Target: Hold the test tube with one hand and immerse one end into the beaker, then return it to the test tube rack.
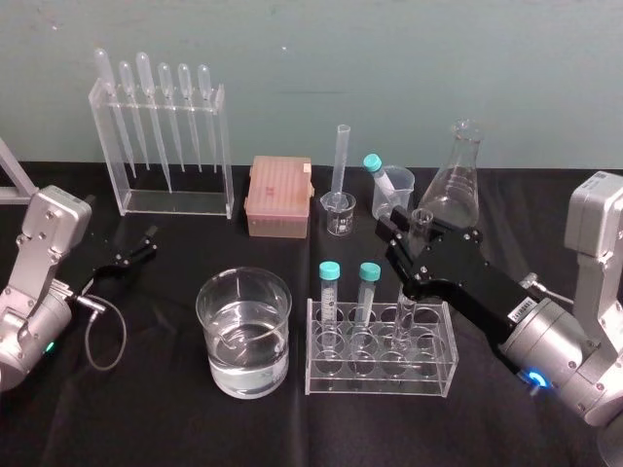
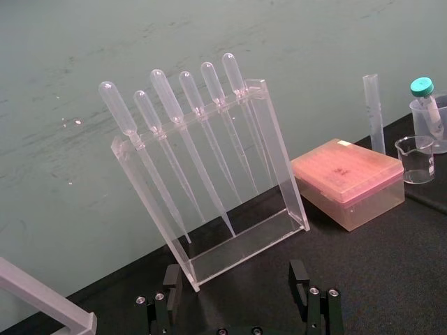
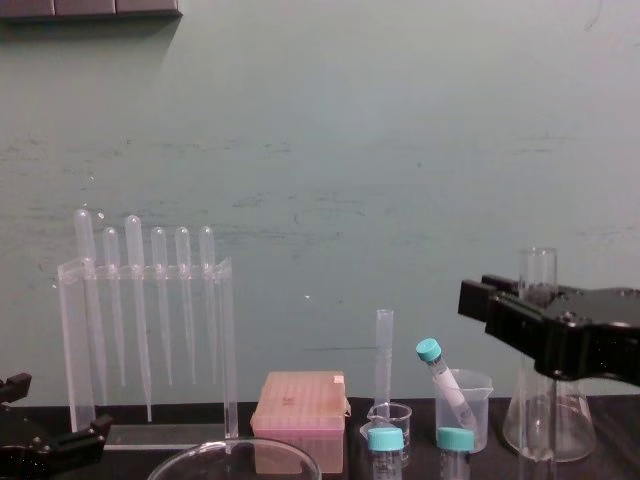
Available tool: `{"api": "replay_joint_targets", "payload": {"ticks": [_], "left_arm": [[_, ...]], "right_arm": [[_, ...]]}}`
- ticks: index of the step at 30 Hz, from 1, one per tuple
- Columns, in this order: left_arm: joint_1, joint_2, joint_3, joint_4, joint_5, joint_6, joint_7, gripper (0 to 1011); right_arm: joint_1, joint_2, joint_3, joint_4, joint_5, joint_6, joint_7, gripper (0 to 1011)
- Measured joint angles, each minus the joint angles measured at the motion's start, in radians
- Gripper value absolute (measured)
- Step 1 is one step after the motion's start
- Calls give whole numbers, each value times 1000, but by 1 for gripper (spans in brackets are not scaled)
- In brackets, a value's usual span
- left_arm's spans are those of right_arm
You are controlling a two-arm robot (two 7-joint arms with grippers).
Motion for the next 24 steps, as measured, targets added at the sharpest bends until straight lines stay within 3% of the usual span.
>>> {"api": "replay_joint_targets", "payload": {"ticks": [24], "left_arm": [[0,0,0,0,0,0,0,1000]], "right_arm": [[50,0,-44,89,27,23,19,189]]}}
